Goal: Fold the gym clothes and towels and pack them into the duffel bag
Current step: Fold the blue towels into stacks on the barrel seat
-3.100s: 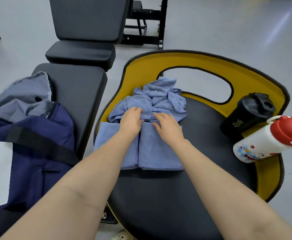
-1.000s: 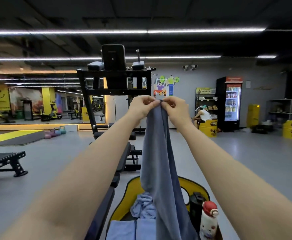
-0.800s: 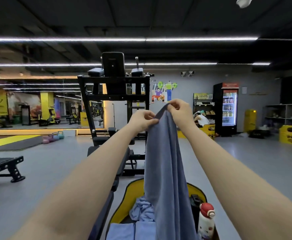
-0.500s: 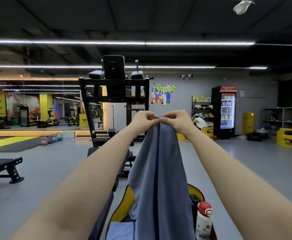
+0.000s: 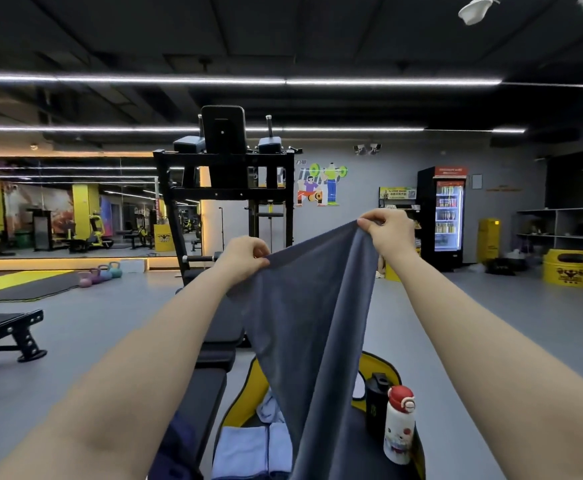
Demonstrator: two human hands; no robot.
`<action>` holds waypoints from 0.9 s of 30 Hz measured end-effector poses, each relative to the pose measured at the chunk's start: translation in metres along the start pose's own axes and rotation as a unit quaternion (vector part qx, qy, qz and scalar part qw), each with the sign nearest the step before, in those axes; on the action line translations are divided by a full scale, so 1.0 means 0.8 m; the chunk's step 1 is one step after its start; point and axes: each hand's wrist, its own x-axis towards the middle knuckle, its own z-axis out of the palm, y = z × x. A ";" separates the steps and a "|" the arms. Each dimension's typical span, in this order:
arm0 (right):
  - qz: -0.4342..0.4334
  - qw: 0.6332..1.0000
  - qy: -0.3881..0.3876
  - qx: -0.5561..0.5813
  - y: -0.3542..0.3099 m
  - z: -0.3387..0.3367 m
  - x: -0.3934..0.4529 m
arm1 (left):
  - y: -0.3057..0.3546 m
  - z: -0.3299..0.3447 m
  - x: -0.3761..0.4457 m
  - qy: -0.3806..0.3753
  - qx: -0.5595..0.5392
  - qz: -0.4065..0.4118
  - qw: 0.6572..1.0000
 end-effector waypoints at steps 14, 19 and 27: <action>0.034 0.995 0.093 0.014 0.004 -0.040 -0.031 | 0.017 -0.027 -0.032 0.208 -0.099 -0.006 0.973; 0.049 0.992 0.111 0.016 0.016 -0.052 -0.049 | 0.030 -0.031 -0.051 0.211 -0.149 0.015 0.966; 0.060 0.996 0.067 -0.015 0.048 -0.043 -0.070 | 0.025 0.002 -0.060 0.178 -0.112 -0.024 0.977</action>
